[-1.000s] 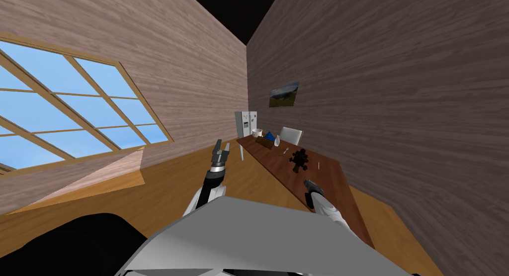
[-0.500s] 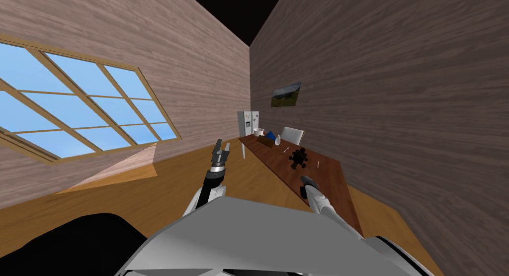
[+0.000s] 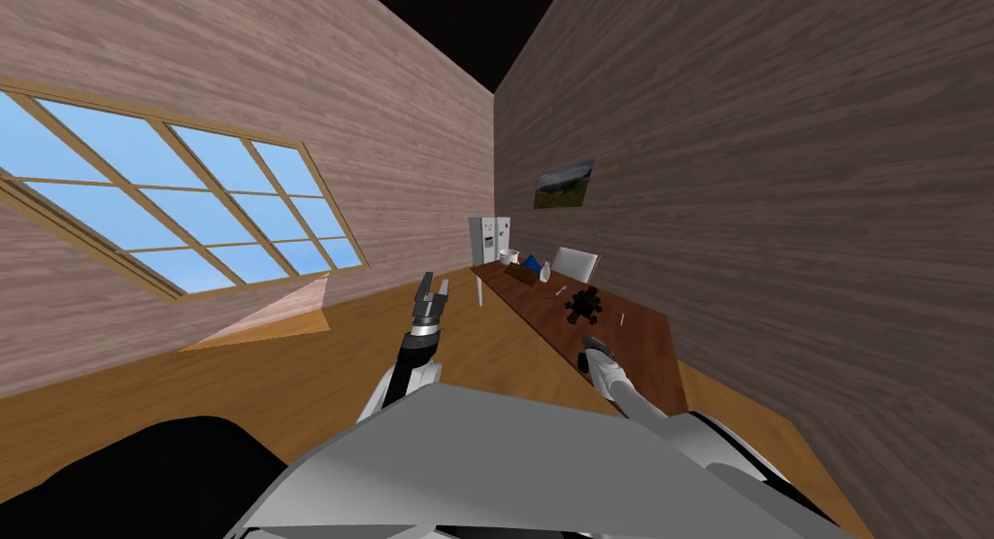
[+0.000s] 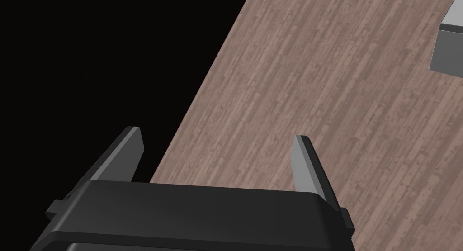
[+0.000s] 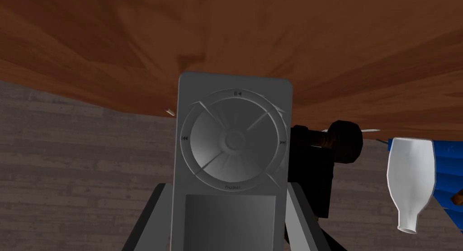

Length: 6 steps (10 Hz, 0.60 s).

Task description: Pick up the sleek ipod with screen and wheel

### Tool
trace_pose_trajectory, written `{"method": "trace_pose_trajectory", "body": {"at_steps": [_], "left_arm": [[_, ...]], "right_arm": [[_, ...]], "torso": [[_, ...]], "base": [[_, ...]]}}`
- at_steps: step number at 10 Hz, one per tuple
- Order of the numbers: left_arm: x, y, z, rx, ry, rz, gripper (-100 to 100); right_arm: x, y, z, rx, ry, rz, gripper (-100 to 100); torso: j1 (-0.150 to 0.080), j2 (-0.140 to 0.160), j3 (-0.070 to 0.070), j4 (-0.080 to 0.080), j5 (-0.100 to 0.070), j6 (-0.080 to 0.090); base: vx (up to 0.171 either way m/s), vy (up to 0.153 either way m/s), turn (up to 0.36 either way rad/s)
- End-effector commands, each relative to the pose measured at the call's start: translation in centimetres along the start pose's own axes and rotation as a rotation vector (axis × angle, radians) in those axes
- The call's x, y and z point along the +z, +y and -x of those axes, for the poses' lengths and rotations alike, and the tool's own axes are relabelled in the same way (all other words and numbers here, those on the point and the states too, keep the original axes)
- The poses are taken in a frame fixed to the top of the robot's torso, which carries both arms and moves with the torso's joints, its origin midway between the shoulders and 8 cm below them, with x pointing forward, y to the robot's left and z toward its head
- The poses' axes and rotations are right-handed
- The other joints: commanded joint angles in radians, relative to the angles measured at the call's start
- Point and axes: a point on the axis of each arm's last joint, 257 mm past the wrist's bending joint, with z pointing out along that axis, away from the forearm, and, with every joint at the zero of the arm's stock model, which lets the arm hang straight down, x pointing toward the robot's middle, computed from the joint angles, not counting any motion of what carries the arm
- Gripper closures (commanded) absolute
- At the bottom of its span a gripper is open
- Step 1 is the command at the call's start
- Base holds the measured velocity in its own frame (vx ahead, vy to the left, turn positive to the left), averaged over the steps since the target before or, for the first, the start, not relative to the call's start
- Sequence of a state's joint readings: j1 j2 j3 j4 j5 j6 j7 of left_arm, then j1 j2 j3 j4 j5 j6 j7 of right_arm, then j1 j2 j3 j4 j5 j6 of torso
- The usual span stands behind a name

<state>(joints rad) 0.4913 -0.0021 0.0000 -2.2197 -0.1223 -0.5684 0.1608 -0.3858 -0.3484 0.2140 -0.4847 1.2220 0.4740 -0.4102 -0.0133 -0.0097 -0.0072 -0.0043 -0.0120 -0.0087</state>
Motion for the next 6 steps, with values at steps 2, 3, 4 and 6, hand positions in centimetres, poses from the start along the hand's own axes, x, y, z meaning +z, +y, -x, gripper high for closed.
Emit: {"method": "trace_pose_trajectory", "body": {"at_steps": [2,3,4,6], "left_arm": [[0.0,0.0,0.0,0.0,0.0,0.0,0],[0.0,0.0,0.0,0.0,0.0,0.0,0],[0.0,0.0,0.0,0.0,0.0,0.0,0],[0.0,0.0,0.0,0.0,0.0,0.0,0]], "right_arm": [[0.1,1.1,0.8,0.006,0.004,-0.02,100],[0.3,1.4,1.5,0.005,-0.001,-0.022,100],[0.3,2.0,2.3,0.009,-0.01,-0.016,100],[0.3,1.7,1.9,0.003,-0.007,-0.017,0]], "torso": [[0.0,-0.003,-0.002,-0.001,0.0,0.001],[0.0,-0.002,-0.001,-0.001,0.0,0.0],[-0.001,-0.001,-0.001,0.0,0.0,0.0],[0.001,-0.006,-0.004,-0.001,0.0,0.001]], "base": [[-0.087,-0.022,0.052],[-0.124,-0.037,0.105],[-0.06,-0.02,0.002],[-0.008,-0.003,0.002]]}}
